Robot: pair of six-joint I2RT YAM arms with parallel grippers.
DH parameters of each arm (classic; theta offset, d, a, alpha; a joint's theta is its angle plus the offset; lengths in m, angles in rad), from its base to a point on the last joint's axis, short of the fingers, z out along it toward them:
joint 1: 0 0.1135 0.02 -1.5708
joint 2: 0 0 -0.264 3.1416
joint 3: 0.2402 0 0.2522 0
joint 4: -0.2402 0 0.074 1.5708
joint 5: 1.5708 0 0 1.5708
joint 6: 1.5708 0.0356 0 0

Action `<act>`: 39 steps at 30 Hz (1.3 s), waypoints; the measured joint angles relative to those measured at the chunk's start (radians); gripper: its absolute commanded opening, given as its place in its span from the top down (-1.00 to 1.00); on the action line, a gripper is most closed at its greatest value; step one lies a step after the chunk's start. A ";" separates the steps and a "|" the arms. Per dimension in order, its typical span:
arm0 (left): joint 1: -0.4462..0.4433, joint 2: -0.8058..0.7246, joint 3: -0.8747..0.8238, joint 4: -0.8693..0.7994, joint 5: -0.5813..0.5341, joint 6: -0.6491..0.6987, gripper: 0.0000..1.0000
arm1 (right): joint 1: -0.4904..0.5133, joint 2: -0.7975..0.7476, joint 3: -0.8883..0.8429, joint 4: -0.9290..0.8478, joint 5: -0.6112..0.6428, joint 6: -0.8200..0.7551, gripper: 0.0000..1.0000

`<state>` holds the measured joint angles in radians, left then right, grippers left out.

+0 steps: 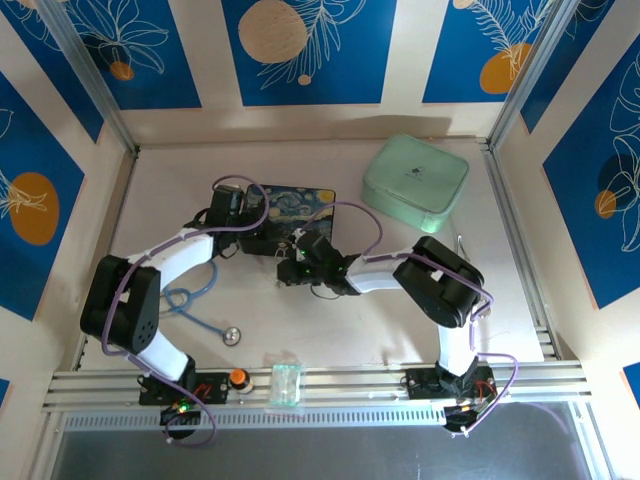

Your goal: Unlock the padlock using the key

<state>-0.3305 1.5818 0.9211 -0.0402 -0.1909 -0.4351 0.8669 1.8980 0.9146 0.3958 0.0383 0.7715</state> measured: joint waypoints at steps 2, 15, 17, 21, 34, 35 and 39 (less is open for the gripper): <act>-0.002 -0.013 -0.018 0.011 0.013 -0.009 -0.35 | -0.016 -0.017 -0.039 0.047 -0.028 0.013 0.79; -0.110 -0.210 -0.175 -0.036 0.079 -0.083 -0.19 | -0.086 -0.096 -0.162 0.127 -0.090 0.098 0.86; -0.126 -0.244 -0.177 -0.063 0.078 -0.076 -0.24 | -0.093 -0.109 -0.185 0.145 -0.089 0.110 0.87; -0.153 -0.295 -0.150 -0.111 0.060 0.031 -0.56 | -0.108 -0.122 -0.221 0.185 -0.096 0.123 0.87; -0.321 -0.082 0.148 -0.226 0.132 0.703 -0.70 | -0.196 -0.148 -0.333 0.191 -0.125 0.188 0.87; -0.327 -0.051 0.168 -0.246 0.145 0.739 -0.70 | -0.200 -0.150 -0.333 0.187 -0.129 0.187 0.88; -0.354 0.029 0.216 -0.306 0.161 0.816 -0.67 | -0.204 -0.167 -0.336 0.164 -0.135 0.187 0.88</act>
<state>-0.6849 1.6108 1.1370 -0.3462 -0.0299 0.3813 0.6632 1.7309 0.5789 0.5598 -0.0967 0.9588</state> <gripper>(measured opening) 0.838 0.122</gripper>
